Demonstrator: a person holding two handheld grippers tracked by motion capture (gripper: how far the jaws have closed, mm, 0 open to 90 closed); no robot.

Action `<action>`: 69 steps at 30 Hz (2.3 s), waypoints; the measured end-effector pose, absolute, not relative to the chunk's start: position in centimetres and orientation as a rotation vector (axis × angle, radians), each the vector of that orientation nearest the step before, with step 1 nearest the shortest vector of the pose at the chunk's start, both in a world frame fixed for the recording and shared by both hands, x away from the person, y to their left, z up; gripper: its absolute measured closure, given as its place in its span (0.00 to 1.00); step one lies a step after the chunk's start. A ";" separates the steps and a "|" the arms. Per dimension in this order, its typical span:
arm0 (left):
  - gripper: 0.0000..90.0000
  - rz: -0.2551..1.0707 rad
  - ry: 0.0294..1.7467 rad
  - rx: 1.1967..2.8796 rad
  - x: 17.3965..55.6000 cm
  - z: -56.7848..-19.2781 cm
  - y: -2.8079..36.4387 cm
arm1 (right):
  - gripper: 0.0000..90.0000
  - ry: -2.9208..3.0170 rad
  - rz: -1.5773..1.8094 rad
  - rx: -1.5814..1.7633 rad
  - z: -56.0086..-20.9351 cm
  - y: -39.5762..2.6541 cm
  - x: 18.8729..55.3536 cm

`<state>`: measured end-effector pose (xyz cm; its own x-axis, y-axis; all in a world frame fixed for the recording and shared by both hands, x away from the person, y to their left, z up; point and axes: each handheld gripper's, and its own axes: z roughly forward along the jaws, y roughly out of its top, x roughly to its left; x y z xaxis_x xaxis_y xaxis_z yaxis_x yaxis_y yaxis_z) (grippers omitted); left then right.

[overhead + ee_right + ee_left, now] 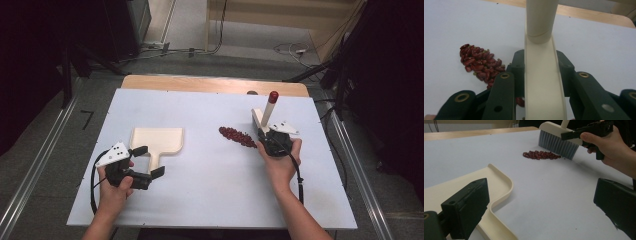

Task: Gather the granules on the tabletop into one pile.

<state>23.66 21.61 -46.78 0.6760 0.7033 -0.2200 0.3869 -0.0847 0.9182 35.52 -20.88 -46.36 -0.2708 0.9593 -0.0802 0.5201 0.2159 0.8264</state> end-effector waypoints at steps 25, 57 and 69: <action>0.01 0.333 0.886 1.699 23.6 -46.7 21.8 | 0.72 1.888 0.943 1.410 -46.1 -17.4 37.1; 0.01 0.332 0.886 1.699 23.7 -46.7 21.6 | 0.72 2.060 1.073 1.237 -44.6 -19.1 37.6; 0.01 0.331 0.883 1.702 23.7 -46.8 21.6 | 0.72 2.067 1.017 1.219 -45.6 -20.5 37.7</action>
<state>23.73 21.57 -46.77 0.6790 0.7008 -0.2189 0.3841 -0.0850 0.9194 37.73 -20.50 -45.62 -0.4529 0.8891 -0.0652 0.4910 0.3099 0.8142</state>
